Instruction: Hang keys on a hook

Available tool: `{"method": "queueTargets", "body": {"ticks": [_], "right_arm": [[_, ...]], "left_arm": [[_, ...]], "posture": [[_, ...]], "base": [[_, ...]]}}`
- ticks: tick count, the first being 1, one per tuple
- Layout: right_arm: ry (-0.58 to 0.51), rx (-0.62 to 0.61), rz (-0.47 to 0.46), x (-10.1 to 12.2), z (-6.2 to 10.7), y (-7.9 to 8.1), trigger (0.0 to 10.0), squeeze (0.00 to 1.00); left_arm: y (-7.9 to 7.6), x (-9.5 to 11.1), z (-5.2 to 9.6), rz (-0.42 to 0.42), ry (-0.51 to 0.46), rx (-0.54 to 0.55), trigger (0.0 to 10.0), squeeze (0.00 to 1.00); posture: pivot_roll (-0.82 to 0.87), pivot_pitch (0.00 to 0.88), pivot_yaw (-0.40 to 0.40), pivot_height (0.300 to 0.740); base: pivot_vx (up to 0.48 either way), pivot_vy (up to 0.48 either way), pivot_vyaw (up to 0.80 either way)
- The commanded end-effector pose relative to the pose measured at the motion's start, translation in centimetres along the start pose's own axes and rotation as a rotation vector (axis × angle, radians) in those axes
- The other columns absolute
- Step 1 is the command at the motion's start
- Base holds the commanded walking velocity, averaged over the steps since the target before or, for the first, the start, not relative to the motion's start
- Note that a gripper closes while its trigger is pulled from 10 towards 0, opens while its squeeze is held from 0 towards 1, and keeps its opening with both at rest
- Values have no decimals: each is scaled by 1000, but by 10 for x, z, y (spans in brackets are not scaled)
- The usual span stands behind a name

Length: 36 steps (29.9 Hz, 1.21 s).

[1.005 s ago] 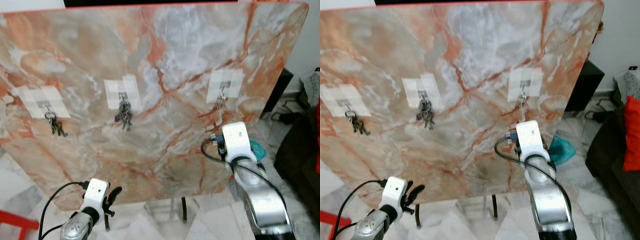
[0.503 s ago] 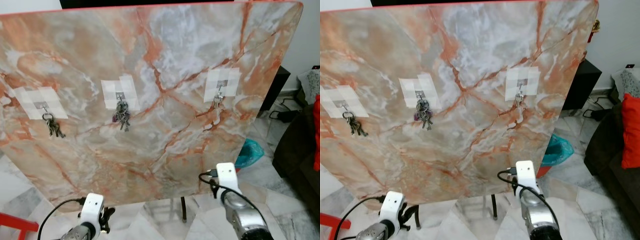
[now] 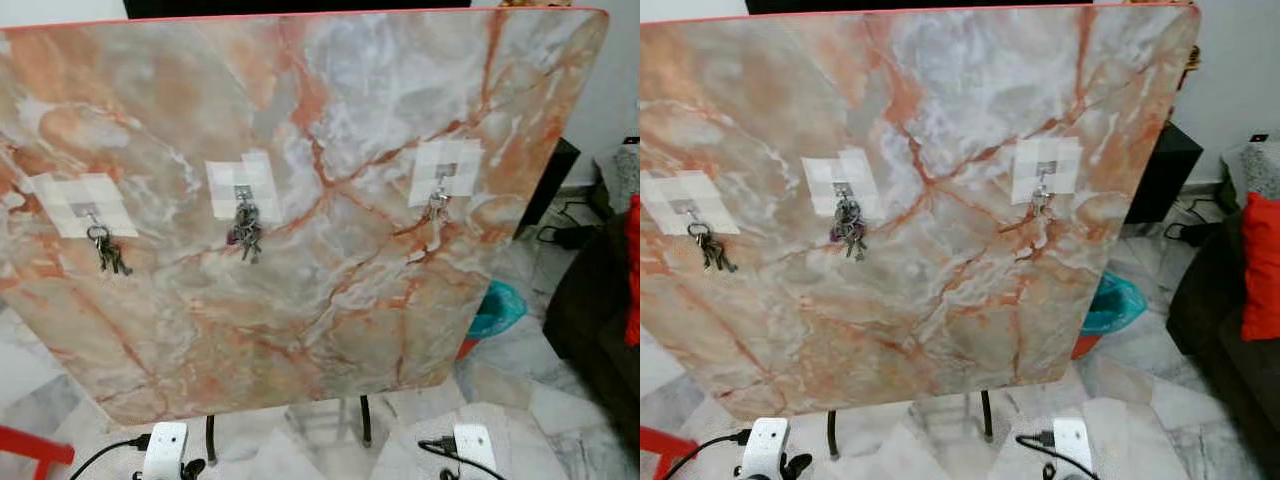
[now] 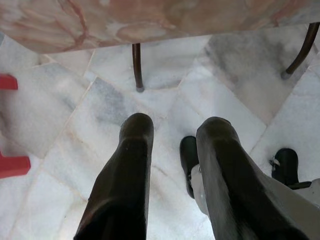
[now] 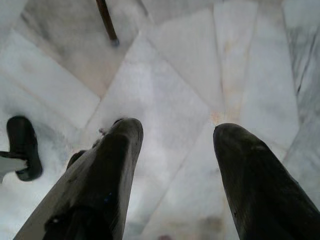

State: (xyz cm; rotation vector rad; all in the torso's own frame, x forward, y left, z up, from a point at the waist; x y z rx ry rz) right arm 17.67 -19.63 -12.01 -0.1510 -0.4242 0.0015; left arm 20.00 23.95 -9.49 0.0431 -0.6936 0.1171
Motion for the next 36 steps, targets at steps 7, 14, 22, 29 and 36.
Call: {"method": "queueTargets", "body": {"ticks": [7,14,22,29,36], "right_arm": [[-34,-25,-42,-29,2,-15,10000,0],[0,-60,-161,-60,7,-20,10000,0],[-13,-51,-215,-60,7,-19,10000,0],[-45,-35,-216,-54,7,-15,10000,0],[-51,-15,-239,-51,6,-9,10000,0]], "left_arm": [[-2,-13,1,-7,40,17,10000,0],[-1,-23,3,-16,72,21,10000,0],[-3,-26,4,-10,83,17,10000,0],[-3,-33,5,8,95,21,10000,0],[-3,-38,7,4,112,7,10000,0]], "posture": [[-39,0,-3,740],[-60,0,-2,740],[-45,0,-9,740],[-31,0,-14,740],[-30,0,-11,740]], "base": [[0,0,0],[0,0,0],[0,0,0],[0,0,0],[0,0,0]]}}
Point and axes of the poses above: a point about 5 cm out from each wrist's last joint towards the gripper, its own z axis pointing back from the gripper into the wrist, its own x axis along the axis of the wrist's last joint, y = z × x, the point moved 3 cm from there along -z, pointing out of the wrist towards the gripper, and after that the axes turned 7 degrees about z, right-handed, at the moved point
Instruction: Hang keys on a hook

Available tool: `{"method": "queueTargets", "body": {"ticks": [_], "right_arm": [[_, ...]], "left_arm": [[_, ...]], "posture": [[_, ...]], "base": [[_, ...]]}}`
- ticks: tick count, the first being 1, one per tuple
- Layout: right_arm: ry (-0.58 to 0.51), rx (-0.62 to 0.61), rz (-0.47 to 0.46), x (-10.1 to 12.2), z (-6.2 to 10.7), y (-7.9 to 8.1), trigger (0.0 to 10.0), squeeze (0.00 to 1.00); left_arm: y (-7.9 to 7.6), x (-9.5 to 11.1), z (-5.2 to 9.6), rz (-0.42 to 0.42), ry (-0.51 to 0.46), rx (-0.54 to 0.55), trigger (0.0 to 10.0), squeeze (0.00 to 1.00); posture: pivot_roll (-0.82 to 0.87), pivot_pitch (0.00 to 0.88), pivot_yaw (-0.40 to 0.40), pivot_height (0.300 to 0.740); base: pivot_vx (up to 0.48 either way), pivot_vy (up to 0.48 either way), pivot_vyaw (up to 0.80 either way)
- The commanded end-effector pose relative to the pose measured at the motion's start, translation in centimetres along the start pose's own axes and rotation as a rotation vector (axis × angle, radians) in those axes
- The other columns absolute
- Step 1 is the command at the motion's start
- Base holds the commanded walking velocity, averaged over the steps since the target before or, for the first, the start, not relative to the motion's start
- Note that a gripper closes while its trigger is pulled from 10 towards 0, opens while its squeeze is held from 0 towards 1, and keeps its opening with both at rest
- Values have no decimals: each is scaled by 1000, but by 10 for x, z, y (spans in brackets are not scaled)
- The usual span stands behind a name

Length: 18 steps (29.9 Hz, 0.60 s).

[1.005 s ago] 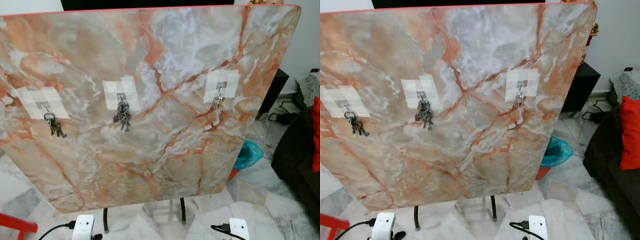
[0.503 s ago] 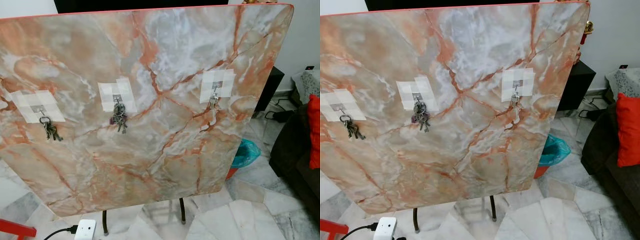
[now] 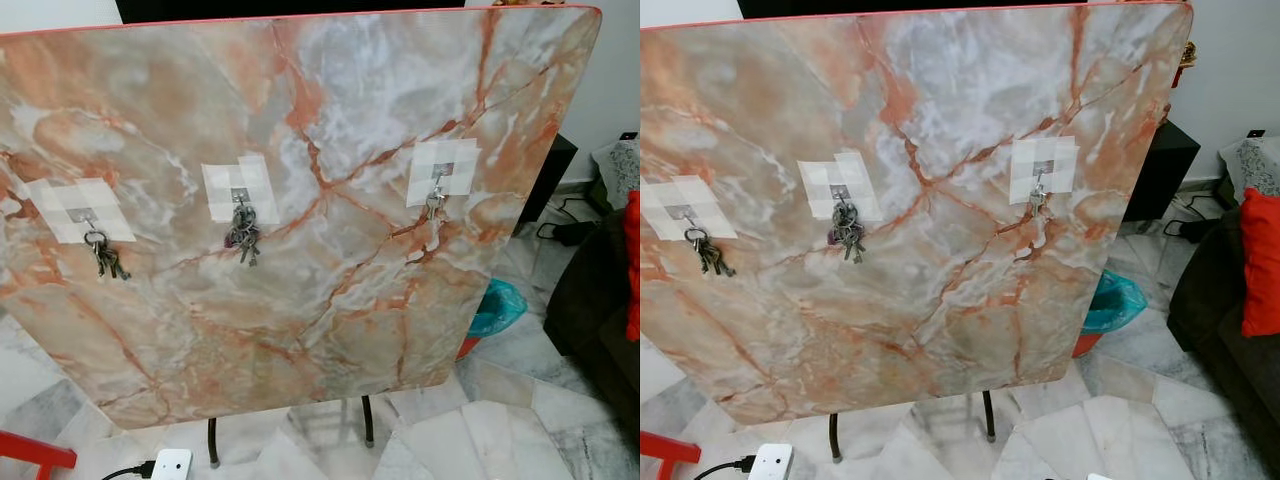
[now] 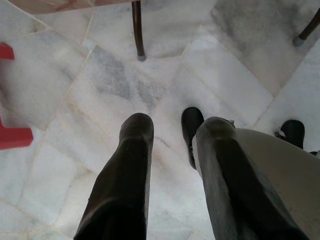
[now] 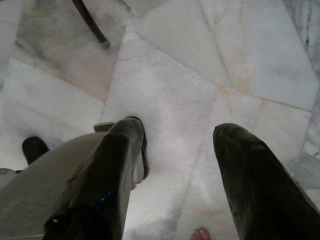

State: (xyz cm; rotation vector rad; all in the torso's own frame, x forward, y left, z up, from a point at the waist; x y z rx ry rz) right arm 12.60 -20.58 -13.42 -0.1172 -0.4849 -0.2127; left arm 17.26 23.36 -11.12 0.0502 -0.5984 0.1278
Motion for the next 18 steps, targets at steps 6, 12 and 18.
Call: {"method": "queueTargets", "body": {"ticks": [6,12,18], "right_arm": [[-2,-5,-39,2,-1,0,10000,0],[-16,-8,-69,7,-1,-3,10000,0],[-22,-14,-108,11,-2,-5,10000,0]], "left_arm": [[-5,-11,1,-62,54,-37,10000,0],[-7,-5,0,-44,39,-59,10000,0],[-8,5,-2,-52,19,-71,10000,0]], "posture": [[-25,0,-12,740],[-29,0,-15,740],[-31,0,-8,740]], "base": [[0,0,0],[0,0,0],[0,0,0]]}}
Point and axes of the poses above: a point about 5 cm out from each wrist's last joint towards the gripper, its own z axis pointing back from the gripper into the wrist, its own x axis along the axis of the wrist's last joint, y = z × x, the point moved 3 cm from there along -z, pointing out of the wrist towards the gripper, and after that the axes turned 7 degrees about z, right-handed, at the moved point
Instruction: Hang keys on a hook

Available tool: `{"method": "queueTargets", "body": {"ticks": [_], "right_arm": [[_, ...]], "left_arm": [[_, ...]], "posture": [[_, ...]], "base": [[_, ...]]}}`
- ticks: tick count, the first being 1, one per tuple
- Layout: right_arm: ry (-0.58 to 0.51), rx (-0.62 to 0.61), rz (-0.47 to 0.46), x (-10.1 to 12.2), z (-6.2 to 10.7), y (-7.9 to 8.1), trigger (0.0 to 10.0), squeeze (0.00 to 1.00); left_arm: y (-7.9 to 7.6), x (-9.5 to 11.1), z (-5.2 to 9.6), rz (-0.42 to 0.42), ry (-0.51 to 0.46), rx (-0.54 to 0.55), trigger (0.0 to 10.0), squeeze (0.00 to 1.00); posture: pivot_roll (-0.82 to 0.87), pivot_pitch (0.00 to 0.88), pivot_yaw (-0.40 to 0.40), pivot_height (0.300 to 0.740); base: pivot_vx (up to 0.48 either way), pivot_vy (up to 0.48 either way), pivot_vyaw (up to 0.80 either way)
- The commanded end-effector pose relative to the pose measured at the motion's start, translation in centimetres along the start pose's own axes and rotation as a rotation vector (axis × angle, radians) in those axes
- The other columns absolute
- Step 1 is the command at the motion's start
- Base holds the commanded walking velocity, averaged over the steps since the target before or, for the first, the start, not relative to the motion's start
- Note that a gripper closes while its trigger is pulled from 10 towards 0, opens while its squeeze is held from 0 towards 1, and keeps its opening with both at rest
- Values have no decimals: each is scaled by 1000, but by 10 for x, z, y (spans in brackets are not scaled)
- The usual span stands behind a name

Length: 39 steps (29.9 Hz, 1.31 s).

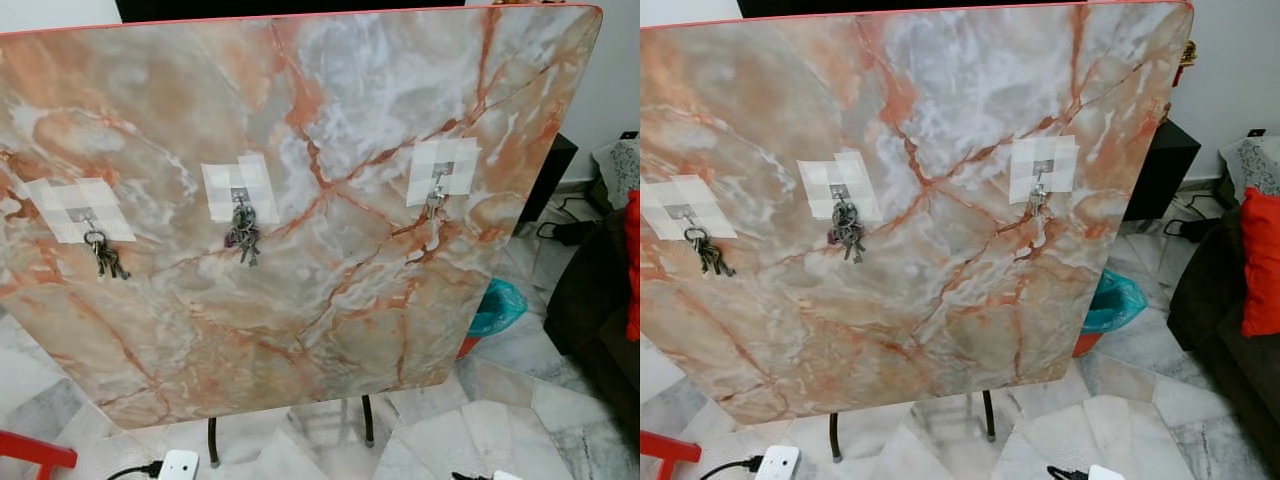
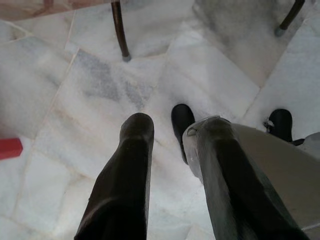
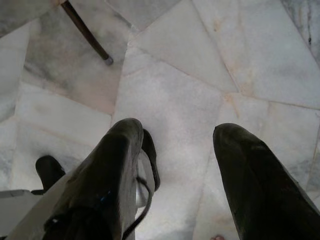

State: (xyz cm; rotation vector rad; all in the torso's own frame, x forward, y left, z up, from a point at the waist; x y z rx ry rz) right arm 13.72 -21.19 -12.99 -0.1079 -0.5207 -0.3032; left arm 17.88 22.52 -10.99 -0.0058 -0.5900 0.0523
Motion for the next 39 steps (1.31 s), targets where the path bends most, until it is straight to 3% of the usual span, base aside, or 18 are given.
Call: {"method": "queueTargets", "body": {"ticks": [1,39], "right_arm": [[5,-4,-24,0,0,-1,10000,0],[-9,20,-36,5,-1,4,10000,0]], "left_arm": [[1,4,-1,-1,2,-3,10000,0],[-1,9,-2,2,-5,-17,10000,0]], "posture": [[-36,0,-3,740],[-37,0,1,740]], "base": [[0,0,0],[0,0,0]]}}
Point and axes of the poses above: a point about 5 cm out from each wrist's last joint towards the gripper, its own z axis pointing back from the gripper into the wrist, its own x axis along the axis of the wrist's last joint, y = z × x, the point moved 3 cm from there along -z, pointing out of the wrist towards the gripper, and after that the axes turned 7 degrees about z, right-handed, at the moved point
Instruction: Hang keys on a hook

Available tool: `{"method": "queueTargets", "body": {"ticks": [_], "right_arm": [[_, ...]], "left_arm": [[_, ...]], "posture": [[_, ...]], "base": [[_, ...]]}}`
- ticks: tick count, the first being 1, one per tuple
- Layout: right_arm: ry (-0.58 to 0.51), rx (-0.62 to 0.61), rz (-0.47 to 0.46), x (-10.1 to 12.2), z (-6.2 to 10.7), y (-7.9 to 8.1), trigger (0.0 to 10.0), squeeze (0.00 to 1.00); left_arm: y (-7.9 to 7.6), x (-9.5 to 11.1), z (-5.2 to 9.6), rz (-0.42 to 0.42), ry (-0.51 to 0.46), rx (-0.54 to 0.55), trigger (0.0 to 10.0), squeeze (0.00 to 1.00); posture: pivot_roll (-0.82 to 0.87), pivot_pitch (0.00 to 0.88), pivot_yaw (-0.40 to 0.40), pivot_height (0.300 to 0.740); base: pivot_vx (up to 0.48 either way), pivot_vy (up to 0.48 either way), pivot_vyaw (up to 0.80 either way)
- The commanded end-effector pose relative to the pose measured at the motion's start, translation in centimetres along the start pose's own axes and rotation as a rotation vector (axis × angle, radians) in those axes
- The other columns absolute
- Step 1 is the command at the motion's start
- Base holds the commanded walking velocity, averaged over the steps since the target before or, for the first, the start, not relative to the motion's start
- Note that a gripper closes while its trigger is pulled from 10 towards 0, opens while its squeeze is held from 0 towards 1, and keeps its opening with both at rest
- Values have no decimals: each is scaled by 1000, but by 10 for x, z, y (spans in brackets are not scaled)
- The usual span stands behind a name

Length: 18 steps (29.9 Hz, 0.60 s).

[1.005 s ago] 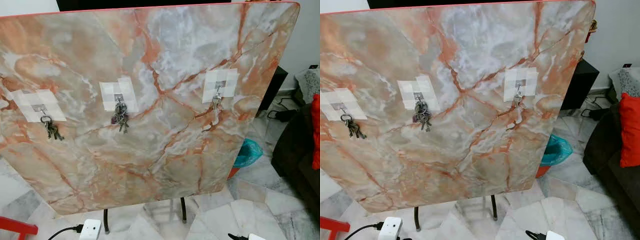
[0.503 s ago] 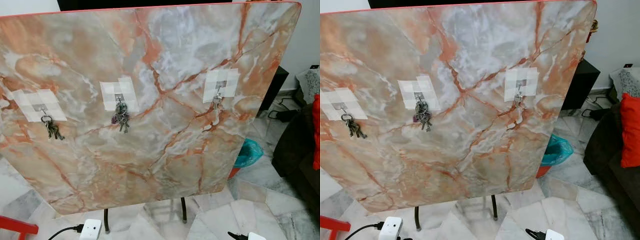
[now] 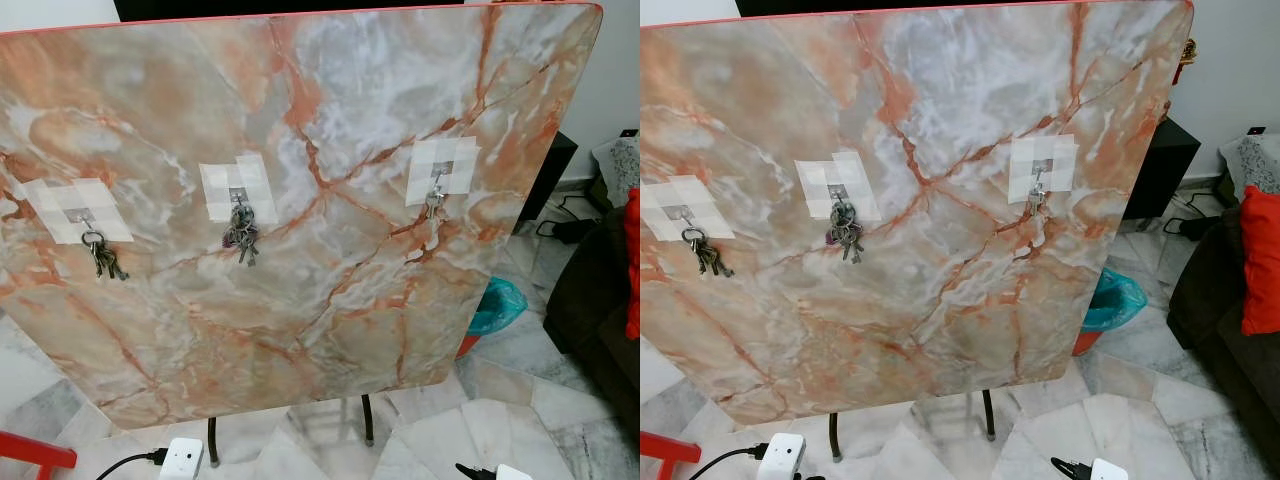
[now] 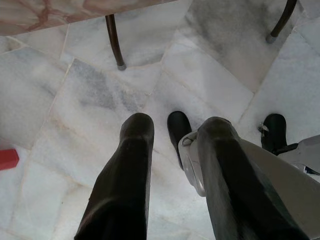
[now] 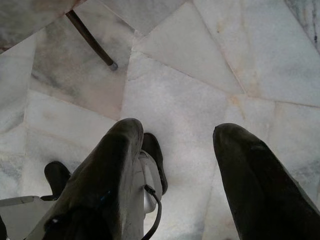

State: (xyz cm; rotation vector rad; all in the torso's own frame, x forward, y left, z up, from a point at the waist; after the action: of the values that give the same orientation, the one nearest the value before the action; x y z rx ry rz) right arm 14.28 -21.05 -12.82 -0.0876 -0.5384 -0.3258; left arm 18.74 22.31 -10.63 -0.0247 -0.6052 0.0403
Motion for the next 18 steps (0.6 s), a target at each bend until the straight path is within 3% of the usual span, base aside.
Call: {"method": "queueTargets", "body": {"ticks": [1,18], "right_arm": [[5,4,-8,0,0,1,10000,0],[-7,6,2,0,0,1,10000,0]], "left_arm": [[1,0,0,8,10,5,10000,0],[-7,-5,0,40,17,-29,10000,0]], "posture": [[-37,0,1,740],[-33,0,-15,740]], "base": [[0,0,0],[0,0,0]]}}
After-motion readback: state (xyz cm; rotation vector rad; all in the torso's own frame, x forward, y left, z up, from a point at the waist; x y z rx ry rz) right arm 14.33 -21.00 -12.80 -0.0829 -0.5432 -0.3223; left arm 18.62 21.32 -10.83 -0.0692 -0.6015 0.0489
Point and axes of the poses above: a point about 5 cm out from each wrist's last joint towards the gripper, its own z axis pointing back from the gripper into the wrist, its own x axis along the axis of the wrist's last joint, y = z × x, the point moved 3 cm from there along -z, pointing out of the wrist towards the gripper, and after that the axes turned 7 degrees about z, right-handed, at the moved point
